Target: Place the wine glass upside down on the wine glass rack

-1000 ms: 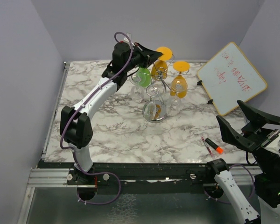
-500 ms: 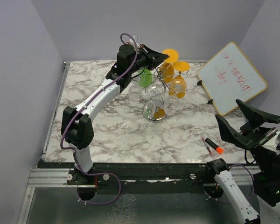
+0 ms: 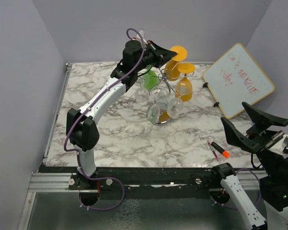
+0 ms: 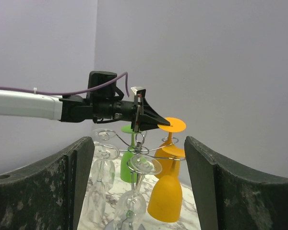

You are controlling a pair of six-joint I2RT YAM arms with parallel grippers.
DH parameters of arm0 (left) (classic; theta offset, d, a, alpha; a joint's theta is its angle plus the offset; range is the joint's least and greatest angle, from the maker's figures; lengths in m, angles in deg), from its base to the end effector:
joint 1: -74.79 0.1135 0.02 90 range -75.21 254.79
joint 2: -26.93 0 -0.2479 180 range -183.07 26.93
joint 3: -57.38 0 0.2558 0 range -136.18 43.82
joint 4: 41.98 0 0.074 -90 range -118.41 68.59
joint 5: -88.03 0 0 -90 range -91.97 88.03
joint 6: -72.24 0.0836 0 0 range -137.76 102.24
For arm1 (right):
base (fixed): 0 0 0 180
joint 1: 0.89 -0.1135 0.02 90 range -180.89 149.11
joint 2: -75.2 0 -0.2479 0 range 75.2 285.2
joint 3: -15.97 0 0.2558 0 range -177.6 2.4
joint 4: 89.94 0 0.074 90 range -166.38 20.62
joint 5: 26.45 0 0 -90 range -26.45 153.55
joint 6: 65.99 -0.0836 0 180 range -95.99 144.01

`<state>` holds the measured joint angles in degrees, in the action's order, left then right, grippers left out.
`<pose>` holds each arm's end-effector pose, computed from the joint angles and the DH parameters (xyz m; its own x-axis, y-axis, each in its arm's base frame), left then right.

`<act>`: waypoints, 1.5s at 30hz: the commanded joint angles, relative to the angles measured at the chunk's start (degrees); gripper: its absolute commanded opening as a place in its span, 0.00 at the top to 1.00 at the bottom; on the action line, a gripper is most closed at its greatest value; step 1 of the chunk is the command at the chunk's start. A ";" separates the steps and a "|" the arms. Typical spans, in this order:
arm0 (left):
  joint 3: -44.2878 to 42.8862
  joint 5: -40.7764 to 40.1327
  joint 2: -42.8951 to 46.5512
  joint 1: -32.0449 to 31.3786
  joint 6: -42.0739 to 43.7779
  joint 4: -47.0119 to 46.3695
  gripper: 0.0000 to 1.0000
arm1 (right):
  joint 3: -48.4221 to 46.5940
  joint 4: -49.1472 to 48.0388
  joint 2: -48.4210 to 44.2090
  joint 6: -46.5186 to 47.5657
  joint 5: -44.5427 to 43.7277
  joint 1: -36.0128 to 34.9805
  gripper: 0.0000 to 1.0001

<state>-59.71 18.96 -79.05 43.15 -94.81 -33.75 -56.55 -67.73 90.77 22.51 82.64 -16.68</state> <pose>0.4025 -0.2831 0.4088 -0.7639 -0.5985 -0.2413 0.2196 0.1106 -0.9693 0.0372 0.0389 0.4816 0.5347 0.1769 -0.8263 -0.5299 0.8319 -0.1648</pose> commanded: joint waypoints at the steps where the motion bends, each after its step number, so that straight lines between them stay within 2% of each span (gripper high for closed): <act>1: -4.84 -2.06 -1.89 -0.44 1.80 -0.87 1.00 | -0.10 -0.12 -1.04 0.39 -1.25 -0.04 0.19; 14: -11.77 -4.33 -6.03 -0.61 5.83 3.36 1.00 | -0.01 0.07 -1.41 0.57 -1.66 -0.03 0.19; 22: -13.19 -6.56 -6.90 -0.66 7.86 5.25 1.00 | -0.19 0.27 -1.56 0.18 -1.60 -0.03 0.20; 29: -12.83 -10.59 -5.67 -0.62 11.85 8.39 0.91 | -0.19 0.37 -1.69 0.06 -1.62 -0.08 0.19; 35: -12.93 -12.65 -5.46 -0.57 14.74 10.36 0.91 | -0.12 0.33 -1.73 0.00 -1.60 -0.06 0.19; 41: -13.19 -13.80 -4.97 -0.62 16.36 12.01 0.84 | -0.19 0.46 -1.77 0.00 -1.60 -0.07 0.19; 45: -14.04 -14.50 -4.66 -0.62 17.89 14.01 0.84 | -0.19 0.43 -1.71 -0.15 -1.65 -0.05 0.19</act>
<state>-70.83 6.83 -85.63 42.71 -79.56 -22.10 -56.55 -67.67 90.00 22.53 82.25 -16.68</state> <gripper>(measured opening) 0.160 0.808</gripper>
